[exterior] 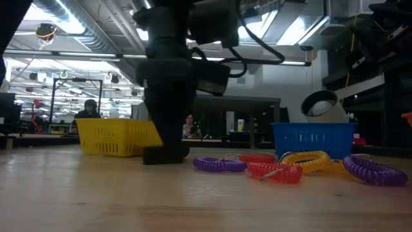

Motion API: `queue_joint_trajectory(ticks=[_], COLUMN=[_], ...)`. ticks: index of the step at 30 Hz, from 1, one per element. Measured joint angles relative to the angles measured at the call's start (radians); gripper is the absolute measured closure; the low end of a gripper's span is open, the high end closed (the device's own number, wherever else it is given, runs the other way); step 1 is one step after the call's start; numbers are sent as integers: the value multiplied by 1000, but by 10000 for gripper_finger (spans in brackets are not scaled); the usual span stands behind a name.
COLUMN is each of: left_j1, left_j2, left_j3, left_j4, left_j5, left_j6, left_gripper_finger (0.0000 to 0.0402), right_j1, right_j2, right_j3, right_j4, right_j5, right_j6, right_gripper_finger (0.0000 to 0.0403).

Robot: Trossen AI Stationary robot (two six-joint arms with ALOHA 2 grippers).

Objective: Pick & Place Office Desk Supplies
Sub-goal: Put the black rubber band into the blue bin

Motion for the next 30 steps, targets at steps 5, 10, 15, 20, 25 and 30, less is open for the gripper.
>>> queue_joint_trajectory(ticks=[5, 10, 15, 20, 25, 30], left_j1=[4, 27, 47, 73, 97, 118], left_j2=[25, 21, 13, 9, 9, 25], left_j3=[38, 78, 210, 362, 462, 468], left_j4=[-17, -10, 3, 105, 211, 286], left_j5=[63, 191, 203, 194, 157, 69], left_j6=[16, -42, -66, -77, -71, -65], left_gripper_finger=[387, 396, 397, 397, 397, 397], right_j1=[0, 0, 0, 0, 0, 1], right_j2=[0, 0, 0, 0, 0, 0], right_j3=[0, 0, 0, 0, 1, 1], right_j4=[0, -1, 47, 336, 487, 519], right_j5=[0, 2, -10, -181, -375, -366], right_j6=[0, -4, -8, -77, -116, -80], right_gripper_finger=[243, 243, 243, 243, 243, 243])
